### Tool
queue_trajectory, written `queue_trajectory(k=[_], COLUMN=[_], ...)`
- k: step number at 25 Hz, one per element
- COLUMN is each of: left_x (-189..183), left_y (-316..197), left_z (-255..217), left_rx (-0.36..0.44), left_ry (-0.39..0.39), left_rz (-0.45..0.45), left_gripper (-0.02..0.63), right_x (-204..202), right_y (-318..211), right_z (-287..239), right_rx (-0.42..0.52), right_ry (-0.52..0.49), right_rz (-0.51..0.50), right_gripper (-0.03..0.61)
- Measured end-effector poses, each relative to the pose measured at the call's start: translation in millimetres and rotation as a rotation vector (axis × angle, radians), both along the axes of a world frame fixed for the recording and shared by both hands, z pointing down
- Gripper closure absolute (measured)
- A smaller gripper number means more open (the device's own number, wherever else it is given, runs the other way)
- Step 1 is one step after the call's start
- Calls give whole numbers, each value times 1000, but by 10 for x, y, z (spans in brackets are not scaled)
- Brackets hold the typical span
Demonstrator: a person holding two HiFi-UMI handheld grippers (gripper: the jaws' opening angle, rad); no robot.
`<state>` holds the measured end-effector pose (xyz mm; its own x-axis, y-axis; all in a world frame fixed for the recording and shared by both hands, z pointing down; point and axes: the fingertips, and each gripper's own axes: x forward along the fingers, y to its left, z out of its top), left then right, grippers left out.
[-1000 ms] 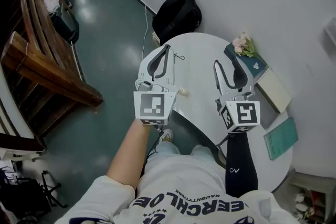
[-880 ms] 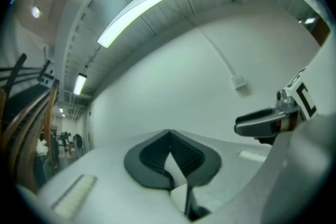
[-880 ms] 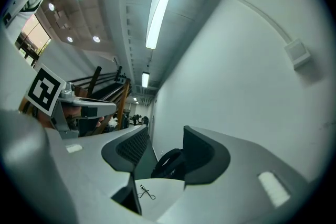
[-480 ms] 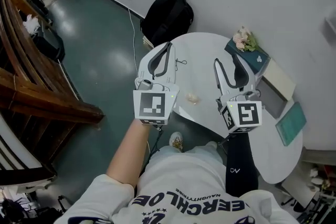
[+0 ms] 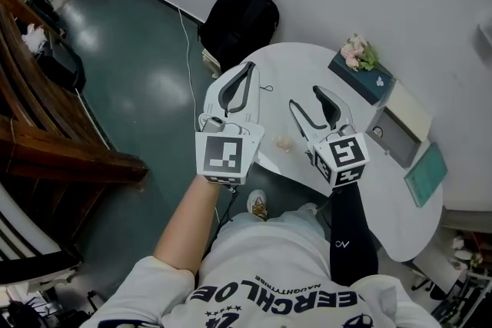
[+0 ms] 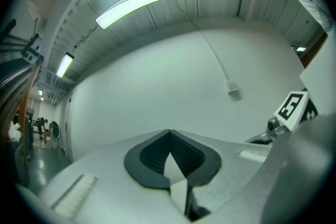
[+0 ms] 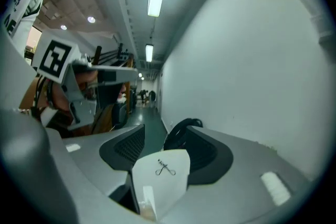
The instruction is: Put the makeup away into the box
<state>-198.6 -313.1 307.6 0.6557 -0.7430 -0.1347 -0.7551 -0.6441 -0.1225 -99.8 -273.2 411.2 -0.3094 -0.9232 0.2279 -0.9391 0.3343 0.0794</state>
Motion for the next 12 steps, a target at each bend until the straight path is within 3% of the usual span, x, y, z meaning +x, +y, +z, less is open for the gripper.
queue_trajectory(k=[8, 12], left_x=[-39, -89], left_y=[40, 33], left_z=[93, 203], left_rx=[-18, -38], left_ry=[14, -5], left_rz=[9, 11], left_gripper=[614, 614], right_x=[-294, -358], right_y=[81, 208], right_z=[1346, 1922], right_rx=[-386, -524], right_ry=[152, 213], right_rz=[-130, -192], right_gripper=[233, 218])
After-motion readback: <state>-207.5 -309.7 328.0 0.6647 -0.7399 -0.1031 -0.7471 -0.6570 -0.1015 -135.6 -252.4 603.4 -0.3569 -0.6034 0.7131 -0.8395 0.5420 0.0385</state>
